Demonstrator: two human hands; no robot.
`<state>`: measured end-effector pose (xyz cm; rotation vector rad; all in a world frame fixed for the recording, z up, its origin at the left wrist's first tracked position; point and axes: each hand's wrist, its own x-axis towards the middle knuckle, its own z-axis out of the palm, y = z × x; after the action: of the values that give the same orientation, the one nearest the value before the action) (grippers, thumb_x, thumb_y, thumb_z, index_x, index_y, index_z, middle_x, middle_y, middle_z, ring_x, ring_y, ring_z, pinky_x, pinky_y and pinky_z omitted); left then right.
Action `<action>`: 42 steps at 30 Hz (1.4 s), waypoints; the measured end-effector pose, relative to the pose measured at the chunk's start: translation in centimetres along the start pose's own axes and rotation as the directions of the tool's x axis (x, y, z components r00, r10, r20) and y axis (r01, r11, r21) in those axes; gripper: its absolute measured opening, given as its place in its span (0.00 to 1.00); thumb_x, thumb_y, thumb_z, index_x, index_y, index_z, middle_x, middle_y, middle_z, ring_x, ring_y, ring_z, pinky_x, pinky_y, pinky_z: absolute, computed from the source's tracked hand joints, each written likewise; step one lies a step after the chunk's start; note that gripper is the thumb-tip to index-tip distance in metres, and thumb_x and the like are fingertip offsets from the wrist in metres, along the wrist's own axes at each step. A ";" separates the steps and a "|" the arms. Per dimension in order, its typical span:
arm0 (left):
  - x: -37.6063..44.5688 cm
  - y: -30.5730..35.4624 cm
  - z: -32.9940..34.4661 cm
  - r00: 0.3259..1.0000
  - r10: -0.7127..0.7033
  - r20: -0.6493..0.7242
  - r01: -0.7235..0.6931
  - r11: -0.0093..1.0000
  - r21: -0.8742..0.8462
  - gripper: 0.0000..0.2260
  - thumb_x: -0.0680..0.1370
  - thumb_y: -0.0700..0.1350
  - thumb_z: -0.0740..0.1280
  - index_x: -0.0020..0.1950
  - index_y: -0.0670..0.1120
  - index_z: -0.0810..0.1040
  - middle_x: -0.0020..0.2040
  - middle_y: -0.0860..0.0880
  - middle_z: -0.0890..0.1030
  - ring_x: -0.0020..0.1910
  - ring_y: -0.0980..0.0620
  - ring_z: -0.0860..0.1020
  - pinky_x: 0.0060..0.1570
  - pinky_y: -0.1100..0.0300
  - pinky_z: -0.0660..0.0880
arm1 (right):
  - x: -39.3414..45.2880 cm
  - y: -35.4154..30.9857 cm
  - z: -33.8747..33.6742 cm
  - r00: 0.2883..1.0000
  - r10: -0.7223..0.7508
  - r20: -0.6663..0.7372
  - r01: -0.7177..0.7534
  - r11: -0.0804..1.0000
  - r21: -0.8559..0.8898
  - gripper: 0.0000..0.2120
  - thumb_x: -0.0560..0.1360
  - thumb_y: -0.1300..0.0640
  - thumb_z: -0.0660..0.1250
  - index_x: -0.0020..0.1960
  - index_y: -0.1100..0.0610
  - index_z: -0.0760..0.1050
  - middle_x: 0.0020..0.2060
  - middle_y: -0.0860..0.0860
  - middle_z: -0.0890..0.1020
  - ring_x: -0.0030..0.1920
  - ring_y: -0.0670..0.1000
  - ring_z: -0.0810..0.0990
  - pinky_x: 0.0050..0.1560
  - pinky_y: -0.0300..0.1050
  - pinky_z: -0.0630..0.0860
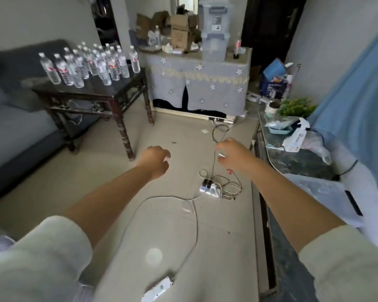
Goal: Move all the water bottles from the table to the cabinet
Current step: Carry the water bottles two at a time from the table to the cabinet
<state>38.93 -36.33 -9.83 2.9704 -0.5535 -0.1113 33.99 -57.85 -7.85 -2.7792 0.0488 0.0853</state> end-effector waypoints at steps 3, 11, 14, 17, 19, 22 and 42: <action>2.9 -4.0 -2.0 0.994 -0.053 -0.091 0.049 0.998 -0.044 0.16 0.77 0.40 0.59 0.64 0.44 0.75 0.64 0.42 0.74 0.66 0.41 0.71 0.64 0.51 0.71 | 5.7 -3.1 -0.6 0.997 -0.076 0.001 0.076 0.997 -0.006 0.19 0.75 0.61 0.63 0.66 0.60 0.70 0.65 0.59 0.69 0.63 0.58 0.71 0.62 0.46 0.69; 12.9 -10.9 -5.3 0.967 -0.142 -0.210 0.133 0.989 -0.058 0.15 0.77 0.40 0.61 0.62 0.42 0.77 0.62 0.42 0.77 0.64 0.41 0.72 0.63 0.51 0.72 | 20.4 -6.4 -3.8 0.988 -0.154 -0.028 0.153 0.987 -0.040 0.19 0.75 0.61 0.63 0.66 0.58 0.70 0.65 0.60 0.70 0.66 0.57 0.69 0.61 0.42 0.66; 17.5 -13.4 -6.3 0.946 -0.203 -0.254 0.191 0.979 -0.074 0.15 0.76 0.39 0.61 0.60 0.42 0.78 0.60 0.41 0.77 0.63 0.40 0.73 0.62 0.49 0.73 | 27.0 -6.5 -4.9 0.979 -0.203 -0.032 0.201 0.978 -0.051 0.19 0.75 0.61 0.63 0.66 0.59 0.71 0.65 0.60 0.70 0.65 0.58 0.70 0.63 0.45 0.67; 21.9 -15.6 -7.5 0.915 -0.288 -0.283 0.267 0.957 -0.112 0.16 0.74 0.39 0.60 0.61 0.42 0.78 0.61 0.41 0.77 0.64 0.41 0.72 0.63 0.49 0.72 | 32.9 -7.1 -6.1 0.967 -0.254 0.002 0.254 0.966 -0.047 0.18 0.76 0.60 0.62 0.66 0.59 0.70 0.64 0.61 0.70 0.64 0.59 0.71 0.62 0.46 0.68; 23.8 -16.7 -8.1 0.893 -0.339 -0.295 0.309 0.940 -0.145 0.15 0.75 0.39 0.61 0.60 0.42 0.78 0.61 0.41 0.77 0.64 0.41 0.72 0.63 0.49 0.72 | 35.8 -7.7 -6.4 0.961 -0.277 0.000 0.276 0.960 -0.034 0.18 0.76 0.61 0.62 0.66 0.60 0.70 0.64 0.61 0.70 0.64 0.59 0.71 0.63 0.46 0.67; 27.0 -18.9 -9.0 0.862 -0.408 -0.301 0.378 0.913 -0.156 0.14 0.76 0.40 0.60 0.60 0.41 0.78 0.61 0.41 0.76 0.63 0.41 0.72 0.62 0.49 0.72 | 41.1 -9.4 -6.6 0.941 -0.338 0.020 0.339 0.941 -0.023 0.17 0.76 0.61 0.62 0.65 0.60 0.71 0.64 0.60 0.71 0.65 0.58 0.70 0.63 0.43 0.66; 42.8 -45.2 -15.7 0.748 -0.588 -0.308 0.585 0.803 -0.112 0.14 0.78 0.42 0.58 0.62 0.42 0.76 0.63 0.42 0.73 0.65 0.42 0.69 0.60 0.49 0.72 | 71.3 -29.8 -2.0 0.873 -0.475 0.110 0.482 0.875 -0.048 0.18 0.77 0.59 0.62 0.66 0.59 0.70 0.65 0.59 0.70 0.64 0.58 0.72 0.63 0.46 0.69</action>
<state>96.23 -8.42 -2.32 2.9342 0.4397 0.3272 106.51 -32.31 -0.20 -2.7661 -0.6805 0.0918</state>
